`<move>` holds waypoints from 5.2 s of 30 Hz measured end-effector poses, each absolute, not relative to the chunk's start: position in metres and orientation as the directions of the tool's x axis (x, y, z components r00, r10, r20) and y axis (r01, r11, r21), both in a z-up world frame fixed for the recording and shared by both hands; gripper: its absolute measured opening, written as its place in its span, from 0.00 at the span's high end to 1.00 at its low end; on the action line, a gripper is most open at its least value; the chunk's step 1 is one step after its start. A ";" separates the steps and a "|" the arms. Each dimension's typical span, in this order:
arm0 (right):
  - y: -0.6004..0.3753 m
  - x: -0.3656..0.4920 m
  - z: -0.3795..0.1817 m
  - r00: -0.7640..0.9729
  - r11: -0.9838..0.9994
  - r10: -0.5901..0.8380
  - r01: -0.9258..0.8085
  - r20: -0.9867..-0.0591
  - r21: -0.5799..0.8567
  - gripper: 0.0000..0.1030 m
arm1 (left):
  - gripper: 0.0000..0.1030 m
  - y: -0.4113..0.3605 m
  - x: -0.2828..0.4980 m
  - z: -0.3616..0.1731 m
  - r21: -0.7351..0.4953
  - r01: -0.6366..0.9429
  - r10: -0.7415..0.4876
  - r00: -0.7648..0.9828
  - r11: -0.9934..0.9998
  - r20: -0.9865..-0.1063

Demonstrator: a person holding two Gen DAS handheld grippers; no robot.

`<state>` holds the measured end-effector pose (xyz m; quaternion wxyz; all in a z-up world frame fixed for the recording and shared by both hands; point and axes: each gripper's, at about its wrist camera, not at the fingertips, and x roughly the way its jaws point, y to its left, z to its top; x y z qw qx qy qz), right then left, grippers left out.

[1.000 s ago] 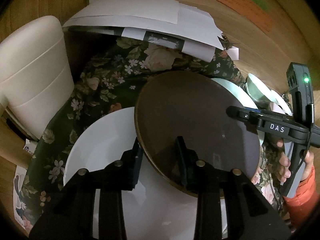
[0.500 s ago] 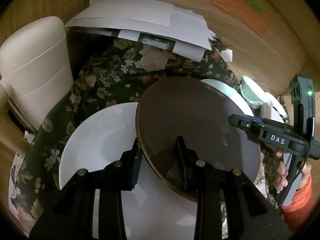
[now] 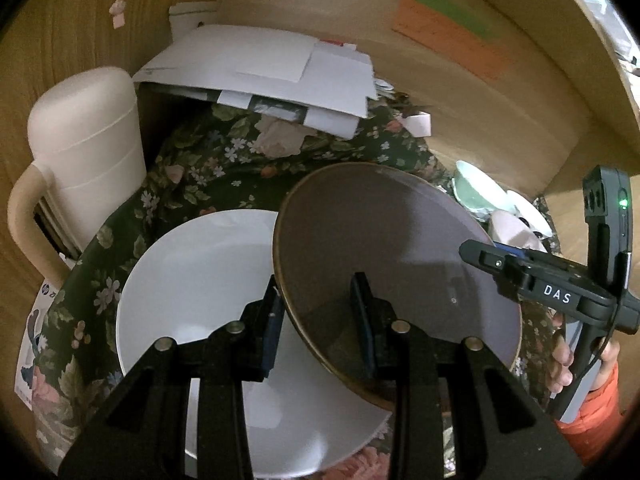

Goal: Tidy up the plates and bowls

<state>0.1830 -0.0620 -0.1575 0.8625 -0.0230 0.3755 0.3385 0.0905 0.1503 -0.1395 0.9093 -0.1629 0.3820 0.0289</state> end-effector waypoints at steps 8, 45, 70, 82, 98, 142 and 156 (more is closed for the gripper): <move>-0.083 0.159 -0.155 0.509 0.779 0.571 -0.583 -0.644 0.230 0.70 | 0.69 0.131 0.075 -0.133 -0.274 -0.148 -0.088 0.718 0.950 -0.690; -0.190 0.102 -0.197 0.554 0.853 0.506 -0.434 -0.660 0.290 0.70 | 0.69 0.034 0.048 -0.162 -0.283 -0.017 -0.208 0.632 0.959 -0.746; -0.203 0.119 -0.220 0.537 0.881 0.456 -0.383 -0.710 0.276 0.69 | 0.69 0.012 0.080 -0.186 -0.248 0.018 -0.211 0.587 0.968 -0.781; -0.202 0.108 -0.191 0.611 0.905 0.405 -0.374 -0.681 0.203 0.52 | 0.53 0.030 0.071 -0.172 -0.249 -0.009 -0.188 0.630 0.969 -0.754; -0.124 0.110 -0.161 0.593 0.832 0.484 -0.539 -0.643 0.129 0.40 | 0.34 0.099 0.044 -0.142 -0.187 -0.145 -0.028 0.713 0.972 -0.700; 0.053 0.161 -0.214 0.288 0.703 0.502 -0.686 -0.815 0.190 0.68 | 0.60 0.218 0.045 -0.189 -0.252 -0.314 0.007 0.638 0.915 -0.770; 0.039 0.155 -0.207 0.312 0.715 0.514 -0.670 -0.799 0.198 0.70 | 0.60 0.208 0.045 -0.182 -0.240 -0.285 0.000 0.644 0.928 -0.765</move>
